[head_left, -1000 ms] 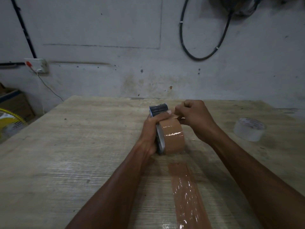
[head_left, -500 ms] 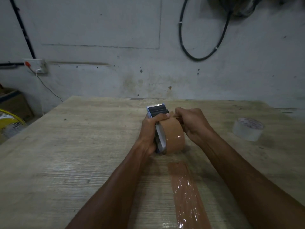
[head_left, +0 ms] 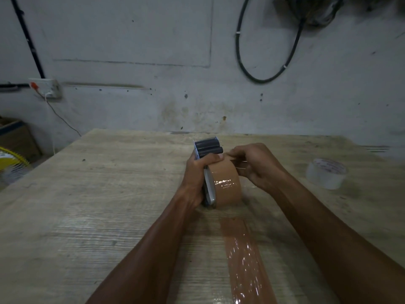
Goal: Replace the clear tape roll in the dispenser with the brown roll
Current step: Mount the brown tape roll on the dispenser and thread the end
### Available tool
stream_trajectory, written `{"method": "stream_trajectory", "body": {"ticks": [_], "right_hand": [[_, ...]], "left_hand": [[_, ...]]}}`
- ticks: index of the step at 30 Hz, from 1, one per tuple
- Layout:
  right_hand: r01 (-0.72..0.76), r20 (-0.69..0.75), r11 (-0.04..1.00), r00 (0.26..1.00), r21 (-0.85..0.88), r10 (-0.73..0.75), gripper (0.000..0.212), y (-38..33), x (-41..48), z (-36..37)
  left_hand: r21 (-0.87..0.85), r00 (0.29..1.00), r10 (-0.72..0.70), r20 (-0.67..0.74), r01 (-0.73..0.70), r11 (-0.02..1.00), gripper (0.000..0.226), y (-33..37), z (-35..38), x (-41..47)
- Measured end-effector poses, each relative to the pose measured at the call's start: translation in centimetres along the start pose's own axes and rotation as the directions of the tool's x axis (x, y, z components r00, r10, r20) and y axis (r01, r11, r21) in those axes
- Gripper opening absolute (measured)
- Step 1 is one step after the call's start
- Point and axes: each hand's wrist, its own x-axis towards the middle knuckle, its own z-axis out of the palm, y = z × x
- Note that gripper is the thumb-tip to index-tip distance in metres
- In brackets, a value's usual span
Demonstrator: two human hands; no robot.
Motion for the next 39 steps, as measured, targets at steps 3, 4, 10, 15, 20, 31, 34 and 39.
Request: {"method": "stream_trajectory", "body": {"ticks": [3,4,10,15,20,31,34,39], "right_hand": [[-0.058,0.047,0.998,0.997,0.032,0.056,0.013,-0.3,0.1,-0.6],[-0.074,0.055,0.996,0.996,0.039,0.072,0.013,-0.4,0.1,-0.7],[-0.096,0.105,0.994,0.99,0.06,0.089,0.008,-0.6,-0.1,-1.0],[-0.12,0.112,0.992,0.987,0.048,0.114,0.015,-0.9,0.0,-1.3],[-0.118,0.103,0.993,0.987,-0.03,0.12,0.019,-0.5,0.2,-1.2],[0.138,0.033,0.942,0.99,-0.306,-0.134,0.014,-0.7,0.4,-1.9],[0.291,0.047,0.851,0.952,-0.436,-0.302,0.012,-0.4,0.6,-2.0],[0.405,0.079,0.73,0.896,-0.55,-0.437,0.011,0.2,0.8,-1.9]], "left_hand": [[0.021,1.0,0.007,0.013,-0.007,1.0,0.076,-0.1,0.3,0.0],[0.022,1.0,0.01,0.014,-0.01,1.0,0.077,-0.1,0.3,0.0],[0.035,0.999,0.03,0.032,-0.031,0.999,0.064,-0.2,0.3,0.0],[0.044,0.999,0.033,0.036,-0.035,0.998,0.064,0.0,0.4,-0.1],[0.04,0.998,0.045,0.053,-0.047,0.998,0.064,0.0,0.4,-0.1],[0.023,0.998,0.039,0.04,-0.04,0.999,0.058,0.0,0.5,0.0],[0.015,0.999,0.018,0.037,-0.019,1.0,0.061,0.1,0.5,0.0],[0.007,1.0,0.006,0.024,-0.006,1.0,0.064,0.1,0.6,0.0]]}}
